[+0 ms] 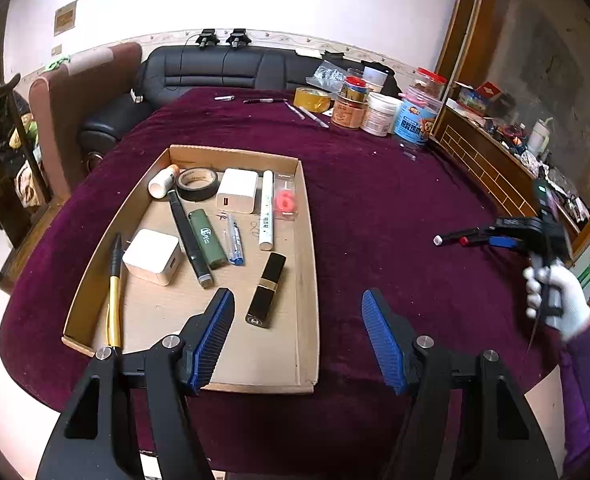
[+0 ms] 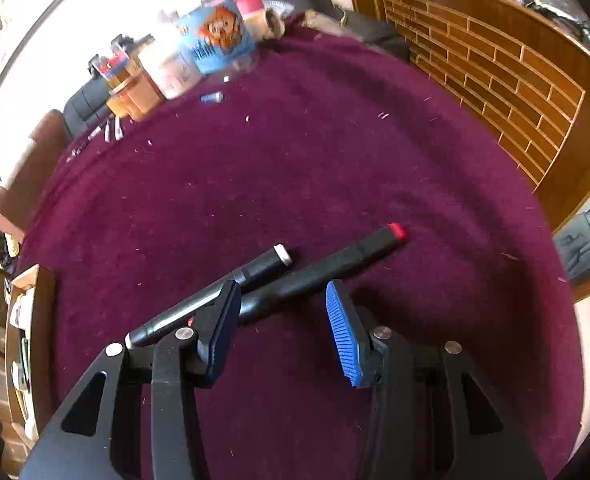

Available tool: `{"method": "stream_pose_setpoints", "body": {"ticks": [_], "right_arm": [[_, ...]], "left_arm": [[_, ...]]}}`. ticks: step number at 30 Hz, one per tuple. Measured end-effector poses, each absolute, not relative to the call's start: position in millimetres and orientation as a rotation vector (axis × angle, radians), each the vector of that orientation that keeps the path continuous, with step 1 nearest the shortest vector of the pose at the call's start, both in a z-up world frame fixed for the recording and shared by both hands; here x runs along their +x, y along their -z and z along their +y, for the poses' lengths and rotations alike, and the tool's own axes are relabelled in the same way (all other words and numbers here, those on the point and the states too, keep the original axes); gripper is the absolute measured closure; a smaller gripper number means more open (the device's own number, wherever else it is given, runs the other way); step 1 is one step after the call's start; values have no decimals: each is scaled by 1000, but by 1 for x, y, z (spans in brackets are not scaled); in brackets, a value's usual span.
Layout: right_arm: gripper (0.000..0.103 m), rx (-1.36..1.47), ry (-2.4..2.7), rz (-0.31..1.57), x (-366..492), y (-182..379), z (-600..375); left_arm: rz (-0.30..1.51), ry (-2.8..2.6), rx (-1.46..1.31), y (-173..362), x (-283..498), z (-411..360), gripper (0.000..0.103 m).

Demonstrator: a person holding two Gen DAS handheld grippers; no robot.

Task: Organize rigid objects
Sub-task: 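Grasp the red-capped black marker with the right gripper while the left grasps the white-ended black marker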

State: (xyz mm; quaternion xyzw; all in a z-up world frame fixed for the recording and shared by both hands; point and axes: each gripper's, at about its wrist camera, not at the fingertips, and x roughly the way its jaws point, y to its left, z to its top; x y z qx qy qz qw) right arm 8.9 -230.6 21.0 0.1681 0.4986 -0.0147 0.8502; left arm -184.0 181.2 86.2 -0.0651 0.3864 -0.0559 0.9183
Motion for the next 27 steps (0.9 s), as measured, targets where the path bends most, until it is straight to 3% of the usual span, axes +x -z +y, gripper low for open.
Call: {"method": "stream_pose_setpoints", "body": {"ticks": [3,5,9,27], "right_arm": [[62,308,52,1029,22,-17,-226],[74,225,103,1022,26,-13,-220],[90,165,96,996,16,-13,-221],[90,665,-98,834,-25,8,-294]], "left_arm": [[797,114,-120,-88,-186,177,43],[803,118,-118,-88,-186,174,43],[814,153,-117,-88,-183,163,43],[959,408,62,-35,-38,-47,43]]}}
